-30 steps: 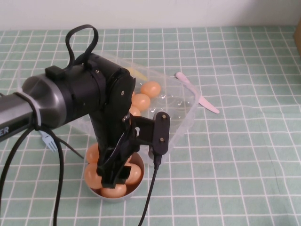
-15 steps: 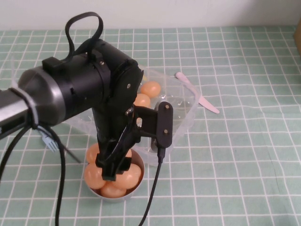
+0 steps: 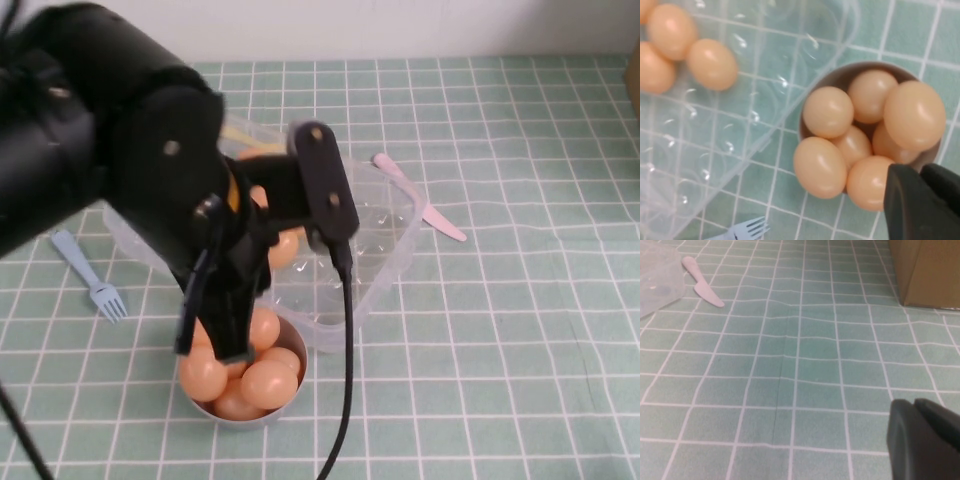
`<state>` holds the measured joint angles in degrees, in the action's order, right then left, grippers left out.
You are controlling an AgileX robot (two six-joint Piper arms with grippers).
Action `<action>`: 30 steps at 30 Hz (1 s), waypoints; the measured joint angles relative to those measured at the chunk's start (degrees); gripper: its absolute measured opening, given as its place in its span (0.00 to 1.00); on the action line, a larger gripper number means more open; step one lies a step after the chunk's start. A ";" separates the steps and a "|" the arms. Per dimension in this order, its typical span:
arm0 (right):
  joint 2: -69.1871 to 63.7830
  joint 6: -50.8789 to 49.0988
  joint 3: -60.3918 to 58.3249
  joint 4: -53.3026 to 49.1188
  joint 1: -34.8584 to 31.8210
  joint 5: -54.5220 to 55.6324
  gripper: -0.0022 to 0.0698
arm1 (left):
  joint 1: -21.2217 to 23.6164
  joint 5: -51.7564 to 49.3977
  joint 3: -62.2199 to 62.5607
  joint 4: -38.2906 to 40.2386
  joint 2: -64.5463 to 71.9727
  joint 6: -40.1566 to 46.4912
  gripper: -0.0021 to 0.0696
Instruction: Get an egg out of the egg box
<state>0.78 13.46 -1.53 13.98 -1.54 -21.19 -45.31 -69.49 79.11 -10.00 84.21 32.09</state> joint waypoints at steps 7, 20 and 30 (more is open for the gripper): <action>0.00 0.00 0.00 0.00 0.00 0.00 0.01 | 0.00 10.79 -3.33 0.00 -11.30 -10.00 0.03; 0.00 0.00 0.00 0.00 0.00 0.00 0.01 | 0.00 37.09 -33.33 0.00 -40.04 -27.00 0.03; 0.00 0.00 0.00 0.00 0.00 0.00 0.01 | 0.00 40.67 -40.44 -0.12 -44.74 -30.33 0.03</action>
<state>0.78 13.46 -1.53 13.98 -1.54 -21.19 -45.31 -28.82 38.68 -10.12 39.47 1.77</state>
